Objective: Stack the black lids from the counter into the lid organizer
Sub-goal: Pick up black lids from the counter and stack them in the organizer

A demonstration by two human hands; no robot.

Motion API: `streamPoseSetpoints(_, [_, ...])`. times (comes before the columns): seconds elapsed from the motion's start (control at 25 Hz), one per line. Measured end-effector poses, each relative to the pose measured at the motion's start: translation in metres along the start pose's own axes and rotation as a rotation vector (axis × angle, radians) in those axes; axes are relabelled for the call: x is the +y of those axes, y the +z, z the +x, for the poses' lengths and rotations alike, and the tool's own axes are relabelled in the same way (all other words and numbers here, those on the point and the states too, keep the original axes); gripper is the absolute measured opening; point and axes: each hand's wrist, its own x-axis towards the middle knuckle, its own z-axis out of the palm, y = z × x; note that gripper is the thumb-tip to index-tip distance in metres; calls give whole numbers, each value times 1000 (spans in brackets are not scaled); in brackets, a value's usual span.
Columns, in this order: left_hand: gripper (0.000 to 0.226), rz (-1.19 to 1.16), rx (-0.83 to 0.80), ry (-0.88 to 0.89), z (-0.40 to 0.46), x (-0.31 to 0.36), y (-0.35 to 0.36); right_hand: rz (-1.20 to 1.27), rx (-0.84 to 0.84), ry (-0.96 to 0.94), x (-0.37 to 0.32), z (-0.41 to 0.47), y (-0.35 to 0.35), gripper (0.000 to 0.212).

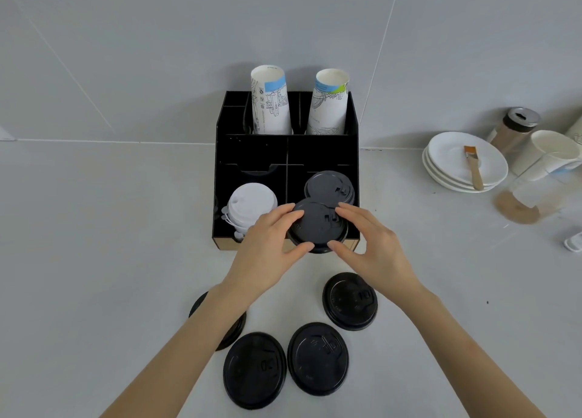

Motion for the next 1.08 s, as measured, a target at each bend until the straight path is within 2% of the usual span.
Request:
streamPoseSetpoints(0.48, [52, 54, -157, 111, 91, -2, -9, -96, 152, 115, 16, 54, -4, 48])
streamPoseSetpoints(0.8, [57, 127, -260, 113, 105, -11, 2, -148, 151, 199, 23, 57, 13, 49])
streamPoseSetpoints(1.08, [56, 108, -255, 84, 101, -14, 10, -205, 159, 198, 22, 57, 19, 48])
